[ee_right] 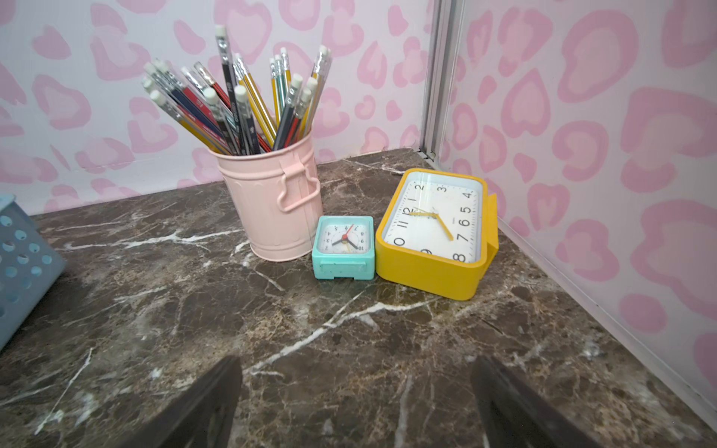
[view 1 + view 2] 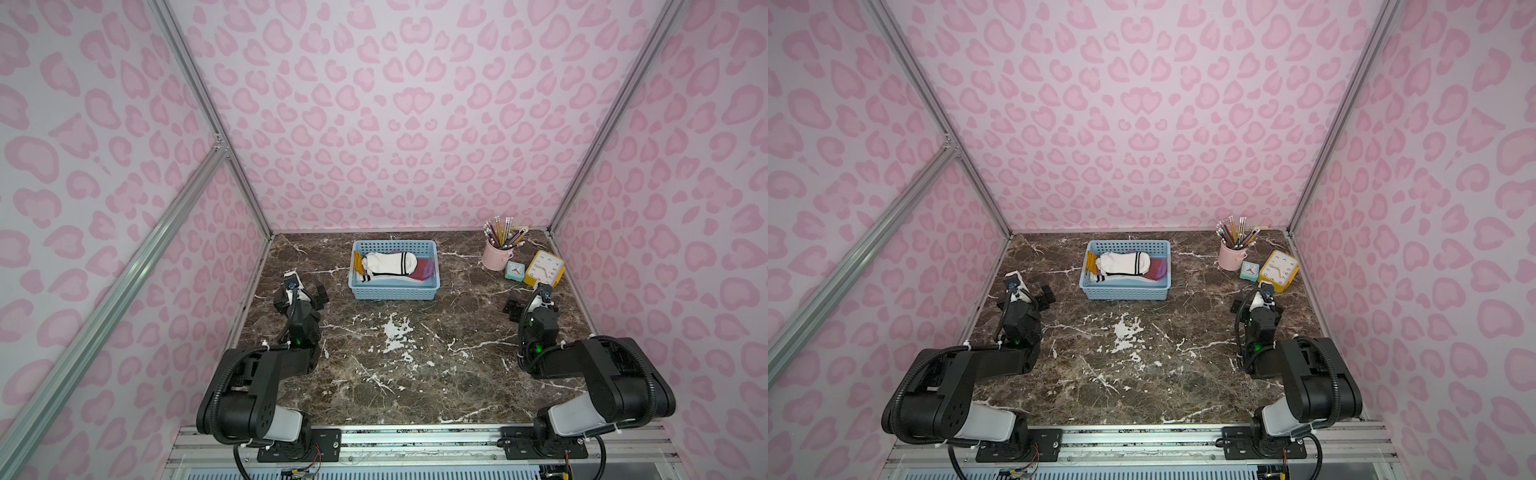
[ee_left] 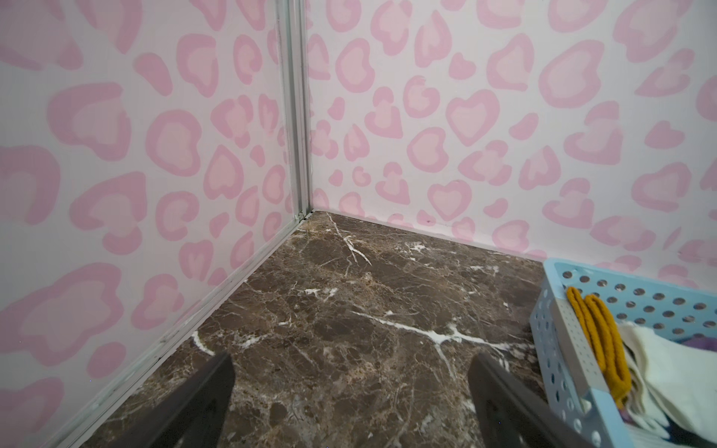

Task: Place the socks together as a pair
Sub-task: Reset both arms

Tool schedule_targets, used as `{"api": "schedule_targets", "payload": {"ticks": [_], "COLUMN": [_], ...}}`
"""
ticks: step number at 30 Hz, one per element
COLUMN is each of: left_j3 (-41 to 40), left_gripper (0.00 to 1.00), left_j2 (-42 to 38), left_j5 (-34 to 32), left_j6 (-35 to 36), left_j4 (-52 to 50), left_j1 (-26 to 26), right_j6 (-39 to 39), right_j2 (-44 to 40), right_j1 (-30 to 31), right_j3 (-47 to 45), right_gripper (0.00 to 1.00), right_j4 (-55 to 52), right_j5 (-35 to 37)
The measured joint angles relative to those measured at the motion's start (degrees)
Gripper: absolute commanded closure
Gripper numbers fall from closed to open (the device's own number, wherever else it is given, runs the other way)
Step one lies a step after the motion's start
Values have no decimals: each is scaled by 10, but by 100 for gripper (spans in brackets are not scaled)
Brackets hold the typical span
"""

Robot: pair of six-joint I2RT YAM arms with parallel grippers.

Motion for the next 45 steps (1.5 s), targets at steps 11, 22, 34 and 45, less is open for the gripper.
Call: {"api": "schedule_targets", "payload": {"ticks": [11,22,34,45], "left_j3": [-25,-25,-25,-25], "left_gripper": [2,2,2,2], "left_j2": [21,21,21,21], "left_j5": [73,80,80,80], "left_j6": [21,22,23,24], "left_j4": [92,93,93,93], "left_j1": [10,10,10,10], "right_j6": [-24,-34,-34,-34], "right_j2": [28,31,31,32], "right_j1": [2,17,17,14], "right_j3": [-30,-37,-38,-37], "right_gripper": [1,1,1,1], "right_j4": [84,107,113,112], "right_j5": [-46,-29,-20,-21]}}
